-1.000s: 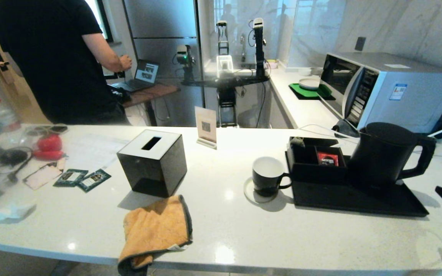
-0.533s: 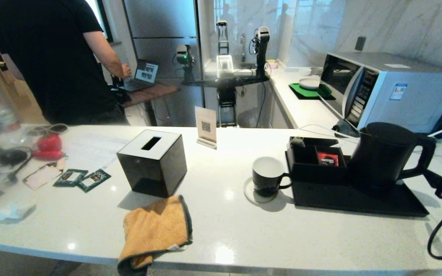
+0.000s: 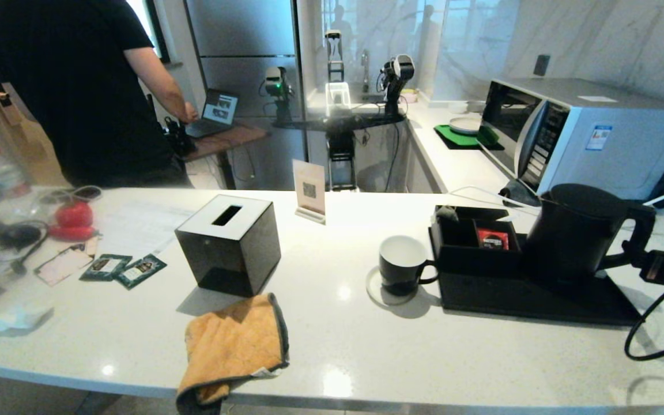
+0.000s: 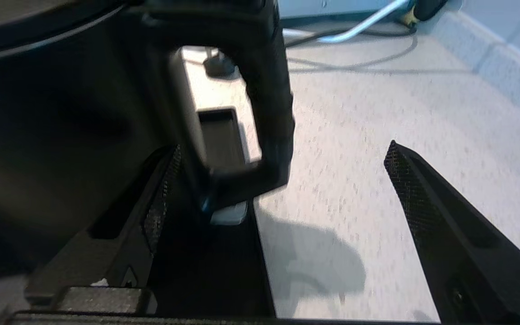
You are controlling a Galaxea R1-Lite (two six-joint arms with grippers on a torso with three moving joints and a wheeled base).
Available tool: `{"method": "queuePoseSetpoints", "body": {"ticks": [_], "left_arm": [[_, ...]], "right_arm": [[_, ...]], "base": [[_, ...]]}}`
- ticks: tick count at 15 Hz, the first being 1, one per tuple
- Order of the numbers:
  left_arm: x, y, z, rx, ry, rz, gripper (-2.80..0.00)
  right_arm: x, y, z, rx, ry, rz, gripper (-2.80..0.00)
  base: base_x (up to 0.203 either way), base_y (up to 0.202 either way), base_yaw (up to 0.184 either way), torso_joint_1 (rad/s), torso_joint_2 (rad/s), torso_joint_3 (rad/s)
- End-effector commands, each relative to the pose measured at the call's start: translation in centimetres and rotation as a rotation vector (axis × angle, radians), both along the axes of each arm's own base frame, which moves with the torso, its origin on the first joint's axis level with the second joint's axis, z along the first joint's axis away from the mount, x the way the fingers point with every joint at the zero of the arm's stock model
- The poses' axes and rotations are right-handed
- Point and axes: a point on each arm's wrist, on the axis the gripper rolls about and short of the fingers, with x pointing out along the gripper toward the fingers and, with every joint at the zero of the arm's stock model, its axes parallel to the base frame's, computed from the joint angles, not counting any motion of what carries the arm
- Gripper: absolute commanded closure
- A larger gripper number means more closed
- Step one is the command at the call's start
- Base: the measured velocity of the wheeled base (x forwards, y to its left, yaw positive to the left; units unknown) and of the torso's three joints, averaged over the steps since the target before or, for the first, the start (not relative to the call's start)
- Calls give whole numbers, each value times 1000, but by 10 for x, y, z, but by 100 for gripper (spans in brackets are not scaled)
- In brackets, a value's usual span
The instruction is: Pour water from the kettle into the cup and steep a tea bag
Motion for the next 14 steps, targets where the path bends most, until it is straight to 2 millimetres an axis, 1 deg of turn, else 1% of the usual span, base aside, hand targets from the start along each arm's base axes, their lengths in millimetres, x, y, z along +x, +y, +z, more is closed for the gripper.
{"method": "queuePoseSetpoints", "body": {"ticks": [1,7,14], "left_arm": [[0,0,0,0,1,0,0],[0,0,0,0,1,0,0],[0,0,0,0,1,0,0]], "right_arm": [[11,-5,-7,-3,-5,-1,-280],[36,-19,-10,-59,-29,-2,-280],[54,-30,-13,-82,-56,-8,-280]], "base": [[0,0,0,0,0,0],[0,0,0,0,0,0],[0,0,0,0,0,0]]}}
